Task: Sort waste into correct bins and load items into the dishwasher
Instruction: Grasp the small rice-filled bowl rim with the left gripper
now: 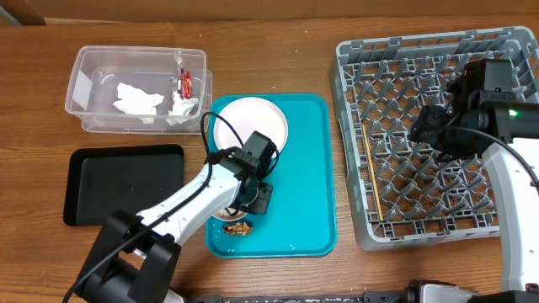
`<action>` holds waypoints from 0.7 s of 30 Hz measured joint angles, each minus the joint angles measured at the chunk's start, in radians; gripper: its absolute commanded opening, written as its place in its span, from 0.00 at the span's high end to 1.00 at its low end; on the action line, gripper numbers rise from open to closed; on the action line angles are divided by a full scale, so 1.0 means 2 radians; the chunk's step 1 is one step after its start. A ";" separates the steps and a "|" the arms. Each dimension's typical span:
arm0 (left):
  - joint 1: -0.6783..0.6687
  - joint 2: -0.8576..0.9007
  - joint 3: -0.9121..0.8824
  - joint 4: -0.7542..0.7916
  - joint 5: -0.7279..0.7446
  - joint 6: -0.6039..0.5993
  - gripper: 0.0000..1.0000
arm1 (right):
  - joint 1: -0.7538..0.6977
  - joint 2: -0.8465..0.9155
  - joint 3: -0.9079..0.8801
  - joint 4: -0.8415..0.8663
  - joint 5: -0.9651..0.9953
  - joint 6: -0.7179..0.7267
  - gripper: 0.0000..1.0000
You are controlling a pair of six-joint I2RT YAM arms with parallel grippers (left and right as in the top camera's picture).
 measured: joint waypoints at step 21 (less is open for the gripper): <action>0.030 -0.002 0.160 -0.143 -0.041 -0.008 0.96 | 0.000 0.000 0.000 -0.001 0.000 0.000 0.37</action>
